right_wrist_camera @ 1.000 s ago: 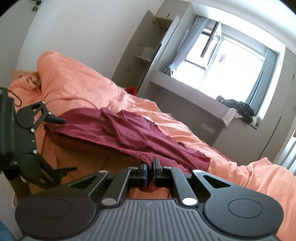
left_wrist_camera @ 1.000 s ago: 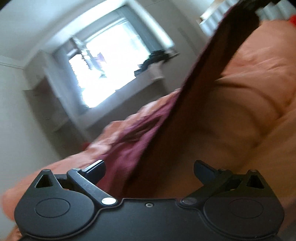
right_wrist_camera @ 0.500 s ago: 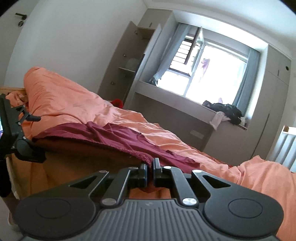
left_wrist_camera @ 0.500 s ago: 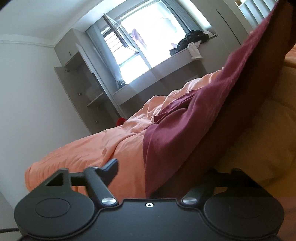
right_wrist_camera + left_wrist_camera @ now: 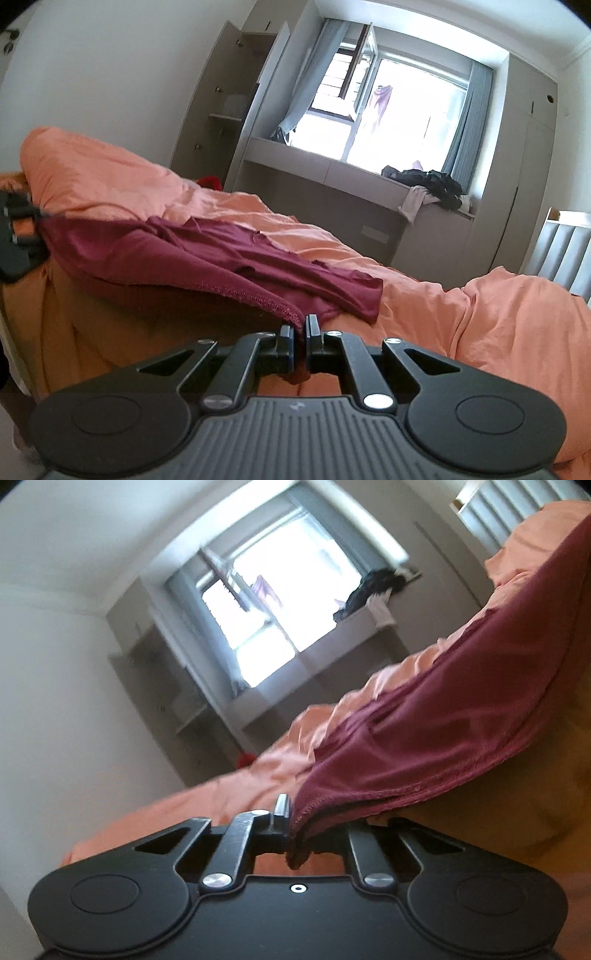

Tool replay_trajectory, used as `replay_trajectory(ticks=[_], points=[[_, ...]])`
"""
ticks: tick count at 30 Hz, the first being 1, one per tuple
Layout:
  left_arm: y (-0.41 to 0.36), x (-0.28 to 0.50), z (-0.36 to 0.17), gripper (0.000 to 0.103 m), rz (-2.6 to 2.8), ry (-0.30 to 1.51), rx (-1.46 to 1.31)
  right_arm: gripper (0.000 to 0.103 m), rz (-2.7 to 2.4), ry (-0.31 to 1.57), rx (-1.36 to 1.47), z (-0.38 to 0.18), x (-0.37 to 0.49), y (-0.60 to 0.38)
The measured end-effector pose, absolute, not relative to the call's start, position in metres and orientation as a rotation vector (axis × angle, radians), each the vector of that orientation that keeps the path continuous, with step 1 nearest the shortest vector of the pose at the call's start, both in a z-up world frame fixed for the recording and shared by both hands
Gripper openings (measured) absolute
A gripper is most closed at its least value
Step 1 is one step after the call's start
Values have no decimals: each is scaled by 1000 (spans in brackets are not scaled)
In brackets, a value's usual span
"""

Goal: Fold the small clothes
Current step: 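Grasp the shirt's hem edge with the left gripper while the right gripper holds its edge, then lift the shirt with both grippers and fold it over toward the collar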

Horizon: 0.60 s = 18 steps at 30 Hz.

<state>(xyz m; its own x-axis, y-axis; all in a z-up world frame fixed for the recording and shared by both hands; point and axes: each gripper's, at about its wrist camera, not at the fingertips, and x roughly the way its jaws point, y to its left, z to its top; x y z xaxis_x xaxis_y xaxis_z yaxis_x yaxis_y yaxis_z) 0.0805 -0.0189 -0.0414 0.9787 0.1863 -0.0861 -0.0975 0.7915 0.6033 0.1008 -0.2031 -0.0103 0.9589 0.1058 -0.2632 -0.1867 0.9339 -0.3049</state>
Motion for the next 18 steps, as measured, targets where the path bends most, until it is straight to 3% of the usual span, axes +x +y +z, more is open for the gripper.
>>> replay_trajectory(ticks=[7, 18], points=[[-3, 70, -10, 6, 114, 69, 533, 6, 117, 233, -389, -25, 93, -189], [18, 20, 59, 5, 19, -18, 333, 5, 8, -8, -398, 2, 43, -181]])
